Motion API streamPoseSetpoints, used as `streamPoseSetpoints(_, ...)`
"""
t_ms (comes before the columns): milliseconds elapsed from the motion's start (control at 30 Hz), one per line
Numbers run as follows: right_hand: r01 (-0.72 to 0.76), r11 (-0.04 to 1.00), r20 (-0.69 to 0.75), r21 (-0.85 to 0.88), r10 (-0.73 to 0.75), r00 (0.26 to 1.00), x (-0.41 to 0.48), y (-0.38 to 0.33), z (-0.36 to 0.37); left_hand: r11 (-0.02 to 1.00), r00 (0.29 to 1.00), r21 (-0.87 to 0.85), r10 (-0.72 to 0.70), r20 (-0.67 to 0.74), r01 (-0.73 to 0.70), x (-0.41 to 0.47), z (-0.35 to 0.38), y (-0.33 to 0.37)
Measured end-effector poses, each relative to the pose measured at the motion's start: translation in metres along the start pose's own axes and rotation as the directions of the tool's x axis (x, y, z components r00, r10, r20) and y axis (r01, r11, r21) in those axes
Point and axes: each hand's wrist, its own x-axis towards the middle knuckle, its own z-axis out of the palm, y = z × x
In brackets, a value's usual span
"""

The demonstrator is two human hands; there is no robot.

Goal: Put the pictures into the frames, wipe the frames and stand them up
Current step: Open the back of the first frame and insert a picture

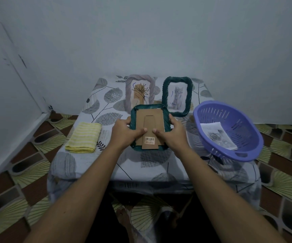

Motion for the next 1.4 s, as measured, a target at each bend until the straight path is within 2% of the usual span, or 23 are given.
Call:
streamPoseSetpoints(167,-0.028,0.995,0.001,-0.096,0.028,1.000,-0.002,0.019,0.009,0.983,1.000,0.184,0.014,-0.007,-0.013,-0.003,0.007,-0.015)
streamPoseSetpoints(367,-0.016,0.939,0.048,-0.344,0.034,0.998,-0.009,0.044,0.015,0.922,0.999,0.387,-0.033,0.026,0.020,-0.002,0.024,-0.044)
streamPoseSetpoints(500,-0.027,0.850,0.032,-0.526,0.052,0.998,-0.009,0.050,0.011,0.907,0.998,0.421,-0.037,0.041,0.016,-0.001,0.028,-0.054)
streamPoseSetpoints(700,0.057,0.686,0.103,-0.725,0.026,0.994,-0.007,0.052,0.006,0.858,0.993,0.507,-0.115,0.038,0.080,-0.003,0.027,-0.062)
streamPoseSetpoints(867,0.181,0.690,0.225,-0.700,-0.027,0.974,0.004,0.059,0.001,0.856,0.988,0.509,-0.143,0.056,0.095,-0.004,0.026,-0.062)
streamPoseSetpoints(1033,0.333,0.617,0.407,-0.713,-0.023,0.913,0.008,0.067,0.004,0.833,0.981,0.538,-0.186,0.062,0.124,0.000,0.026,-0.057)
streamPoseSetpoints(1233,0.344,0.583,0.404,-0.736,-0.029,0.914,0.011,0.072,0.006,0.870,0.970,0.473,-0.217,0.111,0.141,0.019,0.020,-0.052)
streamPoseSetpoints(1400,0.348,0.584,0.406,-0.733,-0.035,0.913,0.012,0.073,0.006,0.911,0.992,0.408,-0.099,0.077,0.059,0.043,0.024,-0.052)
